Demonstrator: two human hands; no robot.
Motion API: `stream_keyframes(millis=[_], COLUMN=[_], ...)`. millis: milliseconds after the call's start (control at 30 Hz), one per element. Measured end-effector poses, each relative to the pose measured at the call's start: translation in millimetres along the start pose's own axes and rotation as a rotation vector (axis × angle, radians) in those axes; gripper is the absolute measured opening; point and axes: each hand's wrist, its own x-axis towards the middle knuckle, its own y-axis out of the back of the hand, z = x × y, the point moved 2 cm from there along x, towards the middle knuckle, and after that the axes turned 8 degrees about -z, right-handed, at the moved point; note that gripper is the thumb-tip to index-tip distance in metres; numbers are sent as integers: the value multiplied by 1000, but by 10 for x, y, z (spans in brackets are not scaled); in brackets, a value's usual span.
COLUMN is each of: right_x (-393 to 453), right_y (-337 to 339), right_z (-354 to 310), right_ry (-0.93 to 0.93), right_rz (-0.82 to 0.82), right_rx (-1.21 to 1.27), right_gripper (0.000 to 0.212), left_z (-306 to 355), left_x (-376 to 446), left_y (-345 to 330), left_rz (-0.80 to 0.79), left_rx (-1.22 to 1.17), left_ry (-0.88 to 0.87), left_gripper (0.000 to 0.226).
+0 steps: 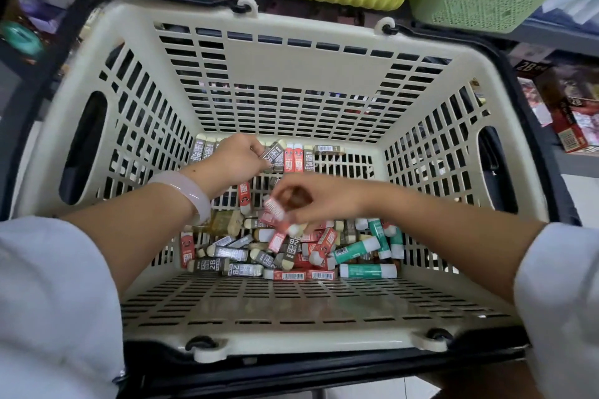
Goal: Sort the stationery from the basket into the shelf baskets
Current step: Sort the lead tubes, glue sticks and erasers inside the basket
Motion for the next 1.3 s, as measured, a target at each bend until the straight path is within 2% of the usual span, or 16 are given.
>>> stream_keyframes(millis=[67, 100, 200, 233, 333, 367, 500, 633, 767, 900, 967, 1067, 1133, 1200, 1300], right_x=[66, 70, -62, -138, -295, -289, -76, 164, 230, 201, 171, 145, 155, 199, 307], right_y=[-107, -64, 321, 447, 600, 603, 651, 671, 643, 640, 643, 646, 637, 603, 549], right_z=[23, 59, 262, 376, 725, 769, 593, 493, 581, 641, 621, 580, 582, 607, 659], right_ry=[7, 1, -128, -232, -490, -499, -353, -395, -452, -335, -272, -187, -184, -204, -236], right_rz=[-71, -3, 438, 494, 361, 376, 683, 694, 705, 699, 724, 873, 967, 992, 957], right_rx=[61, 44, -168, -298, -545, -557, -574, -718, -838, -697, -615, -316, -61, 165, 386], right_gripper=[36, 36, 27, 29, 40, 39, 28, 42, 35, 46, 43, 12, 21, 27, 13], left_z=[-10, -11, -11, -12, -8, -8, -34, -76, -91, -104, -106, -111, -111, -110, -108], left_x=[1, 3, 10, 13, 29, 32, 42, 58, 77, 86, 87, 89, 92, 90, 85], left_y=[-2, -3, -15, -20, -42, -46, -61, -59, -62, -73, -83, -89, -87, -85, -91], left_rz=[5, 6, -4, -9, -15, -18, -34, -29, -30, -39, -47, -50, -51, -58, -72], left_rx=[17, 28, 41, 49, 74, 72, 73, 58, 68, 88, 98, 102, 96, 88, 51], left_ry=[-4, -8, -23, -23, -17, -13, -2, 9, 10, 6, 6, 7, 3, 5, 21], left_gripper=[16, 17, 12, 9, 8, 9, 9, 9, 9, 8, 8, 7, 7, 7, 4])
